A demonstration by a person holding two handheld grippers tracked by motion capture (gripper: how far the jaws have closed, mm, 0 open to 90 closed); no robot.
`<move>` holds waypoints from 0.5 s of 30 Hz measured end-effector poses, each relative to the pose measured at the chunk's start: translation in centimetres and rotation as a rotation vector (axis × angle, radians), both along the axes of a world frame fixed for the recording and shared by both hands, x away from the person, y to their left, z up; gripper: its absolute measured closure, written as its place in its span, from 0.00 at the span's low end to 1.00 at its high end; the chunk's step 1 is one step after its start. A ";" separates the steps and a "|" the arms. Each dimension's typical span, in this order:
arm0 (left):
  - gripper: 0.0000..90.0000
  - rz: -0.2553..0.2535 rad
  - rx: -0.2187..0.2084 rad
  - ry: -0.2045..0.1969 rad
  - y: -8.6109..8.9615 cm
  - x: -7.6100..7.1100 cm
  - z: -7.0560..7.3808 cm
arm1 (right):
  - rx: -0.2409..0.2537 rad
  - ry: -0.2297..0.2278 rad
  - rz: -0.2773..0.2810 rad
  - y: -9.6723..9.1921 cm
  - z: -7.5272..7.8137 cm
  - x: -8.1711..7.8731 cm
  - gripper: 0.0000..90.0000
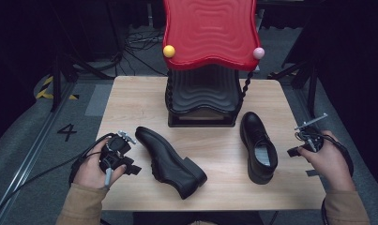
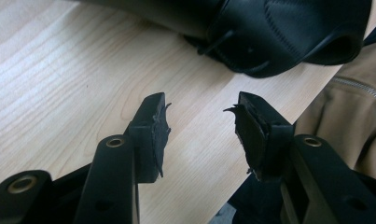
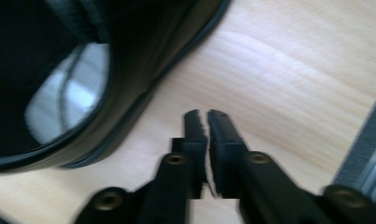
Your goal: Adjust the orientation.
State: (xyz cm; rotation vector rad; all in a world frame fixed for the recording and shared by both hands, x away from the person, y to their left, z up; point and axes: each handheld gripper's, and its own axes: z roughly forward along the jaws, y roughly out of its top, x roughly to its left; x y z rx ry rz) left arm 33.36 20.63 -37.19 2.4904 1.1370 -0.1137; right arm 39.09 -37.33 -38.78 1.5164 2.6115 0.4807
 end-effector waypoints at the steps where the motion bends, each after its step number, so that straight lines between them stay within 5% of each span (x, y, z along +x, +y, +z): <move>1: 0.59 -0.001 -0.004 -0.002 0.1 0.0 0.1 | 0.023 -0.006 0.005 0.0 0.3 -0.2 1.00; 9: 0.58 -0.003 -0.019 -0.006 -0.1 0.0 0.4 | 0.111 -0.106 0.101 1.8 3.9 -2.4 1.00; 15: 0.57 -0.011 -0.013 -0.008 -0.3 -0.2 0.6 | 0.128 -0.121 0.184 3.9 5.0 -3.4 1.00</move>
